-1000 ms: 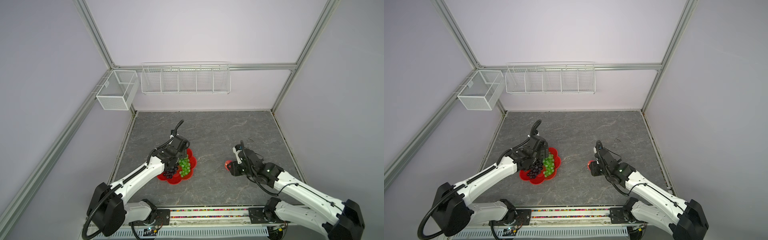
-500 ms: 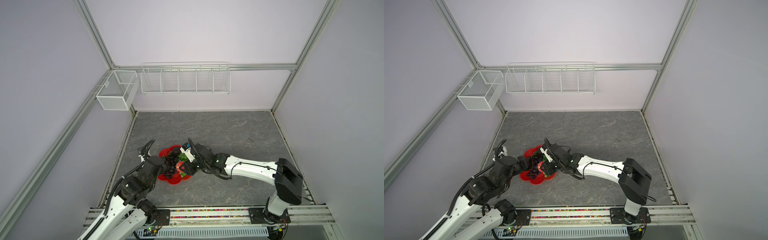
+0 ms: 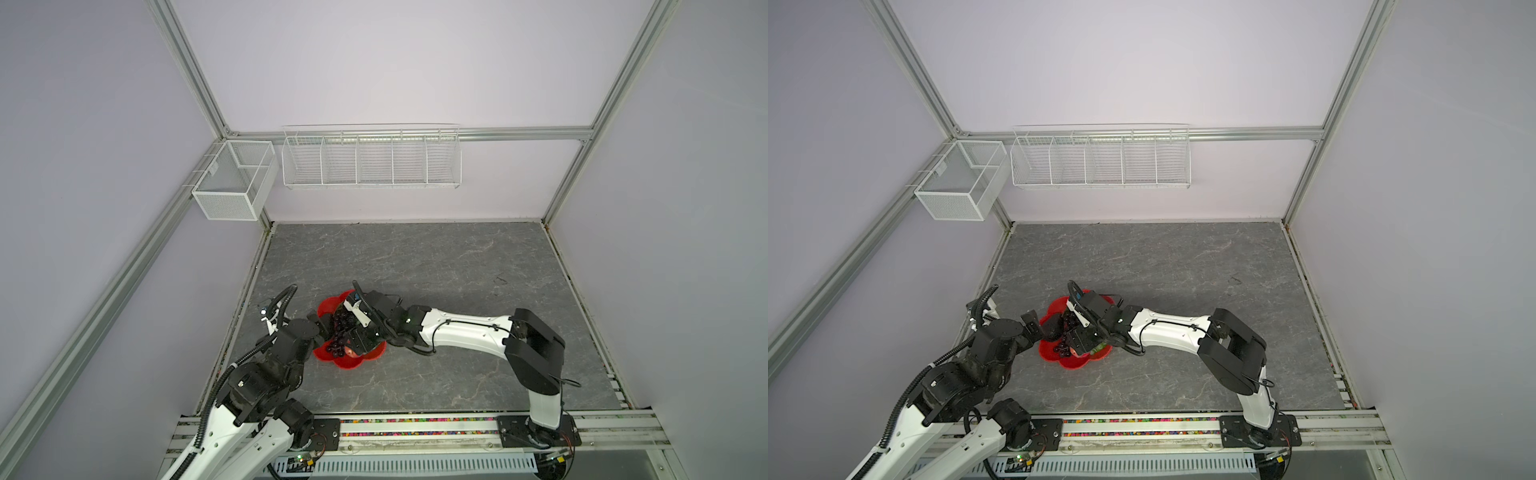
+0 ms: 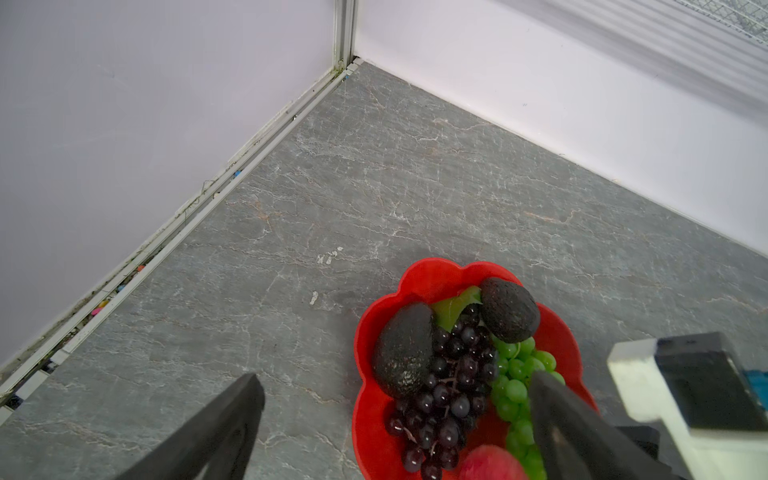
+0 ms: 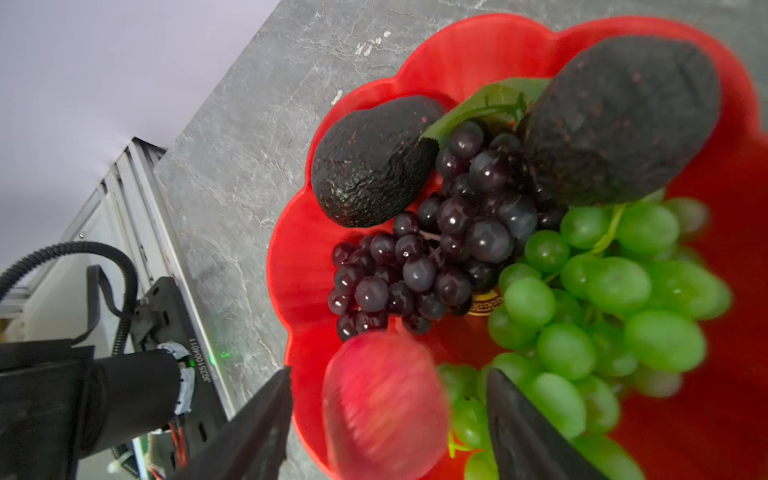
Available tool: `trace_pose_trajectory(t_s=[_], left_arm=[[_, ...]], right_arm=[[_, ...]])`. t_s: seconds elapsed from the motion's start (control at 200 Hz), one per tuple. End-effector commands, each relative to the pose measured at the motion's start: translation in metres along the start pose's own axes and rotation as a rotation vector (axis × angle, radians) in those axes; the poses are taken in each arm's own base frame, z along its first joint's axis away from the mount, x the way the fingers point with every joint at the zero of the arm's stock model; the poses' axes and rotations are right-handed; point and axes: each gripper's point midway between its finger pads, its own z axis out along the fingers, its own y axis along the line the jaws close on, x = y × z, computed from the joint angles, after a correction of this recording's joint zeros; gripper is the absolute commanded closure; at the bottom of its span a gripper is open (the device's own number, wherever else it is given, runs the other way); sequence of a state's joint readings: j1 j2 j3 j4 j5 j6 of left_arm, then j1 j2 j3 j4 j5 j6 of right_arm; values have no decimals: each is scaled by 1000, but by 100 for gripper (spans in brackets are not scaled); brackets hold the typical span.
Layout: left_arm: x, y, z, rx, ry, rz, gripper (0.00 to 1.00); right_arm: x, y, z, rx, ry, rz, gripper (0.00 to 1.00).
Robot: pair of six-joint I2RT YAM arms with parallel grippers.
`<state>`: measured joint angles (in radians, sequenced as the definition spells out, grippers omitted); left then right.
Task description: Place and organize the fake fruits in the fruit bowl
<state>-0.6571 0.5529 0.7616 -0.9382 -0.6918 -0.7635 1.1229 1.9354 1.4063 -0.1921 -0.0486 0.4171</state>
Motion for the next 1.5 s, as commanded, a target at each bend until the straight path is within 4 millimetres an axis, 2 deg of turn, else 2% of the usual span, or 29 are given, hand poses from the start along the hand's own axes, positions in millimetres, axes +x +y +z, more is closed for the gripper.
trace_pose_trajectory(t_s=[0.0,0.05,0.12,0.205,0.3,0.38,0.39,0.435,0.485,0.535,0.61,0.695,0.78,0.815,0.865,0.965,1.015,1.05,1.22,1.29,1.345,1.42,1.495], left_arm=[[-17,-3,-4,-7,-52,-2,1],[-22,-5,-2,-11,-73,12,1],[-28,-6,3,-43,-120,50,1],[-33,-6,15,-115,-181,133,1],[-42,1,23,-251,-238,224,1],[-46,7,34,-376,-308,302,1],[-45,7,35,-386,-316,312,1],[-41,7,48,-418,-329,353,1],[-32,10,64,-423,-320,354,1],[-25,15,82,-402,-296,324,1],[-16,29,102,-371,-284,257,1],[-9,40,119,-293,-337,211,1],[-13,44,122,-227,-394,166,1],[-16,40,123,-199,-400,176,1],[-20,39,124,-197,-411,189,1],[-16,33,137,-171,-388,238,1],[-16,24,144,-140,-382,267,1],[-17,19,149,-124,-382,282,1],[-23,5,171,-116,-390,349,1],[-24,1,180,-113,-374,367,1],[-22,-6,186,-93,-341,389,1],[-24,-13,188,-51,-356,365,1],[-6,-31,184,105,-375,418,0]], right_arm=[[-26,3,-34,41,-76,-46,23],[-32,0,-48,65,-110,-61,23],[-44,-11,-79,130,-196,-68,22],[-49,-45,-126,237,-309,-34,22],[-40,-110,-184,418,-411,9,20],[-19,-174,-237,698,-485,8,2],[-11,-183,-240,742,-477,4,0],[8,-216,-272,948,-503,13,11],[27,-244,-302,1156,-525,25,11],[44,-265,-317,1280,-515,31,11],[67,-292,-321,1361,-464,82,11],[86,-319,-313,1387,-438,140,11],[76,-327,-315,1385,-488,98,11],[72,-330,-313,1357,-540,72,11],[76,-340,-312,1312,-602,90,11],[103,-367,-307,1219,-650,191,11],[113,-379,-313,1223,-698,237,11],[111,-380,-315,1217,-711,234,11],[96,-390,-296,1186,-632,114,10],[105,-411,-299,1237,-650,148,10],[102,-412,-301,1223,-656,159,10],[108,-421,-299,1192,-617,214,11],[107,-423,-299,1192,-620,218,11]])
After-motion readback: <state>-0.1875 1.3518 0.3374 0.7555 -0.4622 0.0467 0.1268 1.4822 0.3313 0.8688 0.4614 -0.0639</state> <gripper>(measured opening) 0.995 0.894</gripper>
